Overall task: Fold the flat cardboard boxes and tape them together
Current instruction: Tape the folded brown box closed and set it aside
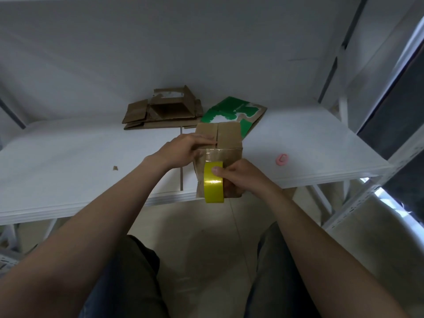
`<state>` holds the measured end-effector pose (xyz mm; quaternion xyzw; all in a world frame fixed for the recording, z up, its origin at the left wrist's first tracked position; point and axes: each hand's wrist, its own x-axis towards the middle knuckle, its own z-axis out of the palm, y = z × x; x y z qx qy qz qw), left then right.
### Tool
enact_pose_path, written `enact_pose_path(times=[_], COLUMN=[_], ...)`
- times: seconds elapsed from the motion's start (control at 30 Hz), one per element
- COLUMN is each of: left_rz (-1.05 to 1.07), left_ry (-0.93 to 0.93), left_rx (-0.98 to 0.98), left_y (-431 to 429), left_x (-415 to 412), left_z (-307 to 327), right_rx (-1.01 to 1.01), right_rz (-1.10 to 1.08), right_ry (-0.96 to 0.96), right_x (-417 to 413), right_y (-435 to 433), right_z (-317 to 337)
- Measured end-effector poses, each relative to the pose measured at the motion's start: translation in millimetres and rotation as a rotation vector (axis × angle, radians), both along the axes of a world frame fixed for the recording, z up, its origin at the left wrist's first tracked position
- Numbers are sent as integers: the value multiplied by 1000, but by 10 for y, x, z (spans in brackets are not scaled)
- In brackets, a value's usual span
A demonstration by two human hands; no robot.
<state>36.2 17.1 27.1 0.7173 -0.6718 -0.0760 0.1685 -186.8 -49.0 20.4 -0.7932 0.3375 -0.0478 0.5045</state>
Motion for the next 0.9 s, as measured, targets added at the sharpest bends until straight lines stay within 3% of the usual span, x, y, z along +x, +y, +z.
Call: enact_pose_path(times=[0.1,0.17,0.23,0.33,0.43,0.47,0.57,0.63,0.73,0.9], left_rz=[53,70,79,129,474,557,544,519,474,514], left_ry=[72,125,151,130,172,340,1144,1373,1255,1113], left_rx=[-25,-51,-67,-158,-240,-177,167,172,95,369], left_y=[-21,-28,-21,19,114,163,268,284,219,107], left_x=[-18,-55,-85,-158,-304,-396,-647,-732,-768,-702], left_z=[-3,-6,4,11,-35,-30,-112,-180,-162,-137], right_rx=[-230,-433,-633,-785,-802,-806,-821,-839,-852,-848], right_rz=[-60,-164,-125,91,108,99,100,109,110,93], right_ry=[-2,-138,-221,-15,58,36,7,3,-9,-29], right_x=[33,98,227,412,476,482,492,500,497,504], right_y=[-142,-261,-387,-557,-649,-663,-695,-711,-723,-726], right_z=[133,175,173,90,-11,-27,-46,-67,-89,-85])
